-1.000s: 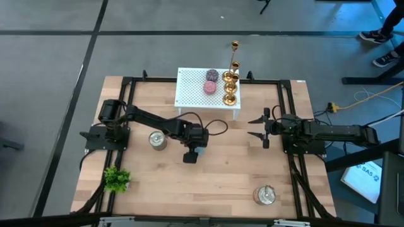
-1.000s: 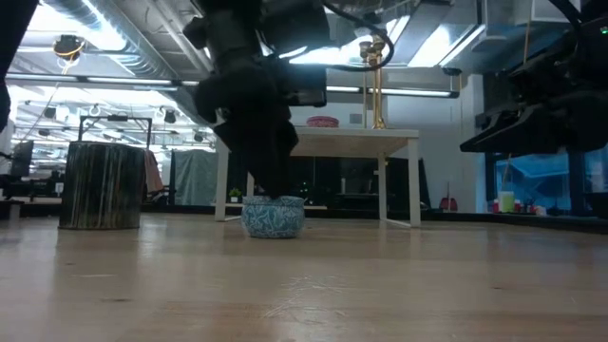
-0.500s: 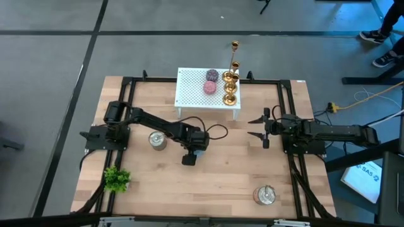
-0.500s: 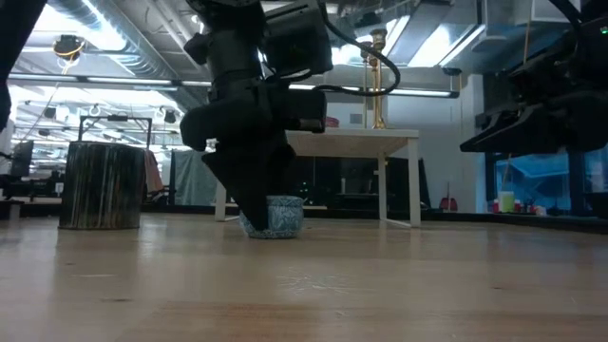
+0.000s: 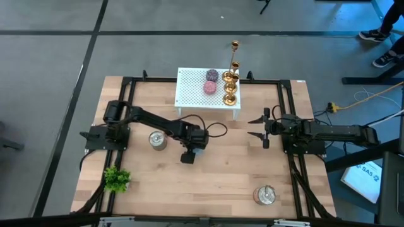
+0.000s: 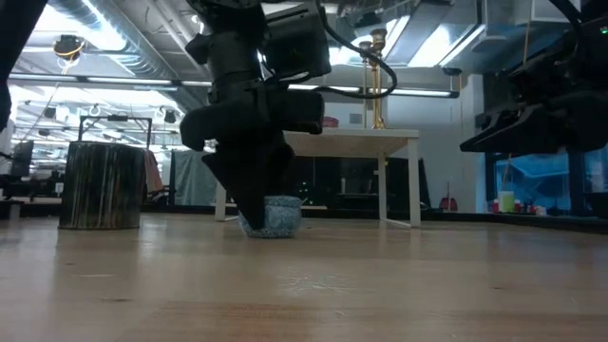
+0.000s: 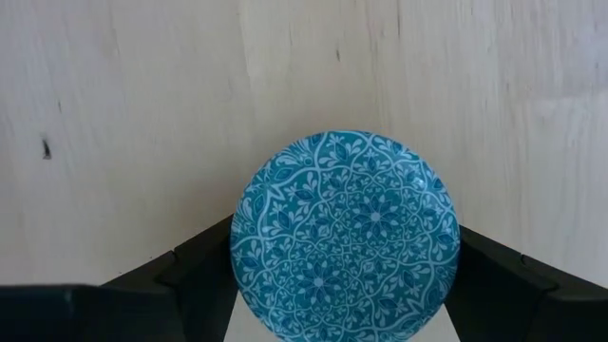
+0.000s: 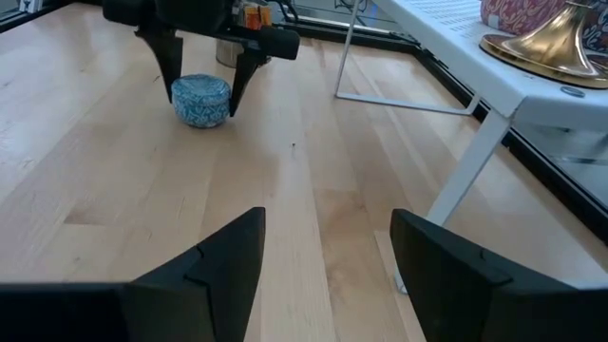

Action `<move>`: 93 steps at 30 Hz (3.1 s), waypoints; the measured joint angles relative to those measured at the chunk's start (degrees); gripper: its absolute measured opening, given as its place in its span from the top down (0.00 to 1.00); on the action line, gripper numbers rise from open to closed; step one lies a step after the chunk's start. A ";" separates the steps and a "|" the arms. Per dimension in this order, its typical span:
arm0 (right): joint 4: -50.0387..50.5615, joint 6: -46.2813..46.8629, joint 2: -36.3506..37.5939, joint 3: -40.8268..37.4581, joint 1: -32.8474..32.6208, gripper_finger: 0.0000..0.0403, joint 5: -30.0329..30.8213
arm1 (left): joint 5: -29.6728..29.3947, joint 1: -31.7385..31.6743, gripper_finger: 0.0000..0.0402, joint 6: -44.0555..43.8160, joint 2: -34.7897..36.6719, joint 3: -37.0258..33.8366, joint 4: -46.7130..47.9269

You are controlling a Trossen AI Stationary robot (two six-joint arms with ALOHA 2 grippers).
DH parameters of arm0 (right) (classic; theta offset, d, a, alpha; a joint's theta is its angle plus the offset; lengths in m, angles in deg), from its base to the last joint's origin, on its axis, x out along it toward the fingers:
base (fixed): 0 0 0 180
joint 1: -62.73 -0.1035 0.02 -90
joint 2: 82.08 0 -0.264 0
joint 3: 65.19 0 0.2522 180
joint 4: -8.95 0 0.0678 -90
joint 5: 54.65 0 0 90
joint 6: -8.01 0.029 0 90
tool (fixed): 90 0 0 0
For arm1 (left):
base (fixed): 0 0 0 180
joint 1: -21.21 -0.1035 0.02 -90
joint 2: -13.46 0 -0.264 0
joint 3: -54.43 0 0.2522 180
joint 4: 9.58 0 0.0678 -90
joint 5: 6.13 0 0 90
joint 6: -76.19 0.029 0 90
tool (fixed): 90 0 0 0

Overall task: Pick & Place candle stick holders
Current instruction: Put the small blue scented candle on the shelf

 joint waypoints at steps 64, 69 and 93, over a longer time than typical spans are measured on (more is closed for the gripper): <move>0.00 -0.02 0.00 0.02 -0.02 0.42 -0.07 | -9.37 -20.47 0.26 -1.18 7.89 17.51 0.22; 0.00 -0.02 0.00 0.02 0.00 0.42 -0.07 | -9.39 -20.49 0.24 0.36 7.88 17.49 0.23; 0.02 -0.02 0.00 0.00 -0.01 0.42 -0.03 | -15.53 -16.58 0.16 4.61 10.34 19.43 0.69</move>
